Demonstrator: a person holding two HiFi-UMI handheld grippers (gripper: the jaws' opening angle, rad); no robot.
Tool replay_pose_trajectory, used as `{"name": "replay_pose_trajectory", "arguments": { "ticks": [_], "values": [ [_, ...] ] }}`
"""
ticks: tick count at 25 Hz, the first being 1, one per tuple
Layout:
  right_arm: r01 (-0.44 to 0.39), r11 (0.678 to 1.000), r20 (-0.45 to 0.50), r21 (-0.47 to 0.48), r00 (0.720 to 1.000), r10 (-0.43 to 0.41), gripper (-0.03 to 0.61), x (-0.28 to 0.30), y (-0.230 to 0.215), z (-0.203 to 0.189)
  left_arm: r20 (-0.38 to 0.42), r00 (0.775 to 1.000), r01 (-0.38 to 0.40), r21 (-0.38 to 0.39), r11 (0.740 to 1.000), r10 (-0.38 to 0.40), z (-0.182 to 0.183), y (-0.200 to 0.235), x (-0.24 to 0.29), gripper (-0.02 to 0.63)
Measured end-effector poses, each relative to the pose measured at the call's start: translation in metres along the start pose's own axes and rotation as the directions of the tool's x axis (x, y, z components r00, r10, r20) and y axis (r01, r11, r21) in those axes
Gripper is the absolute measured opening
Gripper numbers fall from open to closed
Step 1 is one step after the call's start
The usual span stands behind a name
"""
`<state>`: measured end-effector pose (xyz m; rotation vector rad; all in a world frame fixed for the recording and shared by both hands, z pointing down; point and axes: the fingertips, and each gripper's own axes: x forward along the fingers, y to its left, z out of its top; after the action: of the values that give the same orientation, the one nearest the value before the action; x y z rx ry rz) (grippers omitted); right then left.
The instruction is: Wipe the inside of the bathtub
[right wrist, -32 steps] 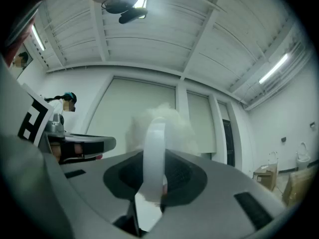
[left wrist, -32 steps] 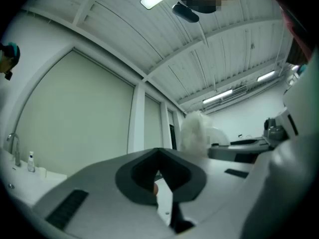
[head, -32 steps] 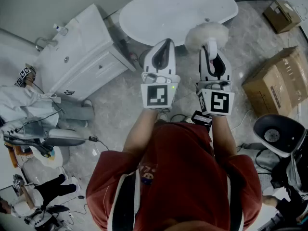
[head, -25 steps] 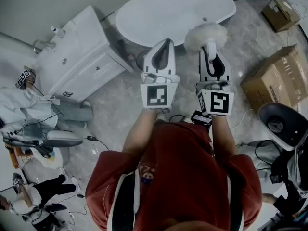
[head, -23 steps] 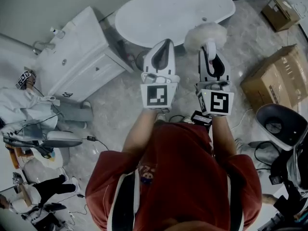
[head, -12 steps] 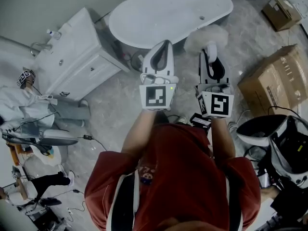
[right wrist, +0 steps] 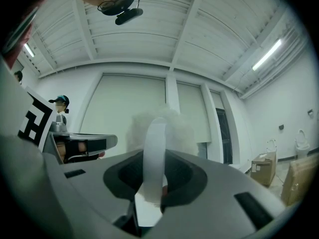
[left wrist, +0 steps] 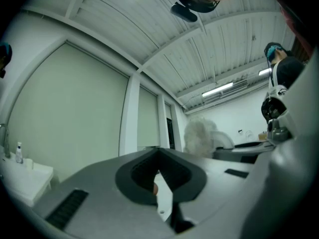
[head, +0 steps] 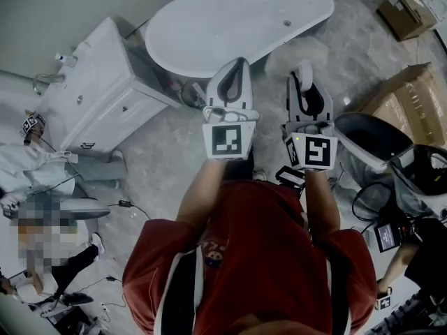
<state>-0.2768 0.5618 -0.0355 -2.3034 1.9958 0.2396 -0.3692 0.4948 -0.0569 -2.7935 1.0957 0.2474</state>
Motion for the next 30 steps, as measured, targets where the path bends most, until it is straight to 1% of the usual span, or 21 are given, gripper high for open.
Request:
{"name": "replay_pose_trajectory", "arguments": {
  "ticks": [2,5,10,12,14,16,19,23,25,30],
  "values": [
    [-0.003,1.0,-0.004,-0.004,1.0,0.003,0.094,0.021,-0.006,-0.008,-0.006,1.0,-0.001,-0.012,1.0,0.001,-0.01,0.008,0.02,0.015],
    [-0.011,1.0,-0.019,-0.005,1.0,0.011,0.094,0.061,-0.014,-0.017,0.009,1.0,-0.008,-0.009,1.0,0.008,-0.018,0.026,0.057,0.015],
    [-0.043,0.999,-0.04,-0.022,0.998,0.042,0.094,0.143,-0.019,-0.027,0.015,1.0,-0.025,-0.015,1.0,0.025,-0.028,0.071,0.12,0.015],
    [-0.055,0.998,-0.047,-0.018,0.997,0.054,0.094,0.174,-0.019,-0.032,0.005,0.999,-0.032,0.001,0.999,0.032,-0.034,0.089,0.142,0.015],
    [-0.062,0.998,-0.048,-0.015,0.997,0.061,0.094,0.203,-0.019,-0.039,0.007,0.999,-0.04,0.021,0.999,0.04,-0.039,0.108,0.161,0.015],
    [-0.069,0.997,-0.049,-0.014,0.996,0.069,0.094,0.228,-0.016,-0.047,0.018,0.998,-0.054,0.012,0.998,0.054,-0.045,0.126,0.177,0.015],
    [-0.086,0.996,-0.059,-0.016,0.995,0.085,0.094,0.262,-0.013,-0.05,0.012,0.998,-0.068,0.011,0.998,0.068,-0.049,0.149,0.199,0.015],
    [-0.109,0.994,-0.068,-0.007,0.992,0.109,0.094,0.299,-0.02,-0.055,0.006,0.995,-0.1,-0.001,0.995,0.1,-0.054,0.167,0.228,0.015],
    [-0.125,0.992,-0.073,-0.005,0.99,0.125,0.094,0.316,-0.025,-0.063,-0.001,0.993,-0.119,0.008,0.993,0.119,-0.062,0.173,0.242,0.015],
    [-0.184,0.983,-0.072,0.0,0.98,0.183,0.095,0.367,-0.053,-0.082,-0.007,0.981,-0.195,0.02,0.981,0.195,-0.078,0.182,0.289,0.015]
  ]
}}
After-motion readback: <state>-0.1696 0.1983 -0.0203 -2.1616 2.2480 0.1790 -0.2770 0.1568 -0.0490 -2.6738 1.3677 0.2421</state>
